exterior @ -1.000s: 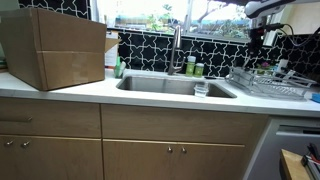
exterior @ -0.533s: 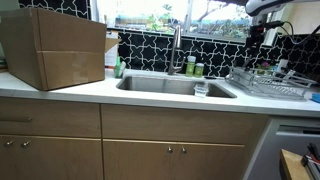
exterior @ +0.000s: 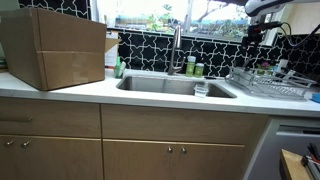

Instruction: Swap the fork and the knife

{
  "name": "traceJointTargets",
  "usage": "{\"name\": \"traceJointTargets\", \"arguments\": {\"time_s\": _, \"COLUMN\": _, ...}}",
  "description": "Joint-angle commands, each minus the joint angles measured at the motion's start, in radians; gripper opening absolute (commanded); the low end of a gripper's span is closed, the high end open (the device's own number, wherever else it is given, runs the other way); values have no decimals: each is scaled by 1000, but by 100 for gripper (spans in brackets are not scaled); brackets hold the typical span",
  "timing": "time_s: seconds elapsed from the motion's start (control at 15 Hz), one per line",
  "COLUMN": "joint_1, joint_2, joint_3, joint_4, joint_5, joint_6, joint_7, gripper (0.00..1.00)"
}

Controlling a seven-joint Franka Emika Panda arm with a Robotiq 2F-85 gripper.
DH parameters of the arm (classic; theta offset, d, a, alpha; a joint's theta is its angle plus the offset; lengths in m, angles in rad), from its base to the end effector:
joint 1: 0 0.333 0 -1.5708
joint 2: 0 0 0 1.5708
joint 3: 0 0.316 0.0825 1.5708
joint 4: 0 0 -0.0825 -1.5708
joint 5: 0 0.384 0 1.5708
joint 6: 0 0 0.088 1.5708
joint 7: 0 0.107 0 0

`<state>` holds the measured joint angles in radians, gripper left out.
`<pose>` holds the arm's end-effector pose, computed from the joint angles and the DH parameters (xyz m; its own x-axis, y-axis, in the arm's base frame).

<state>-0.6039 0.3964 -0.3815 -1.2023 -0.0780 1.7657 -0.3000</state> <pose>0.4172 -0.5409 0.5898 0.8080 -0.5781 0.1135 -0.5854 -0.7659 0.2658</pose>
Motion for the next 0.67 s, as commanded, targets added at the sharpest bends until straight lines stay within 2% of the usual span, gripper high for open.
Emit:
{"name": "traceJointTargets", "arguments": {"time_s": 0.0, "joint_1": -2, "joint_2": 20, "joint_3": -4, "joint_4": 16, "joint_5": 15, "joint_6": -17, "joint_7": 51, "gripper": 100}}
{"name": "traceJointTargets", "arguments": {"time_s": 0.13, "joint_1": -42, "joint_2": 86, "joint_3": 18, "joint_4": 100, "joint_5": 85, "joint_6": -63, "joint_7": 154, "gripper": 100}}
{"name": "traceJointTargets", "arguments": {"time_s": 0.47, "joint_1": -105, "joint_2": 210, "joint_3": 51, "joint_4": 229, "joint_5": 221, "joint_6": -96, "joint_7": 355, "gripper": 100}}
{"name": "traceJointTargets", "arguments": {"time_s": 0.6, "joint_1": -119, "joint_2": 269, "joint_3": 36, "joint_4": 303, "joint_5": 284, "joint_6": -118, "joint_7": 434, "gripper": 100}}
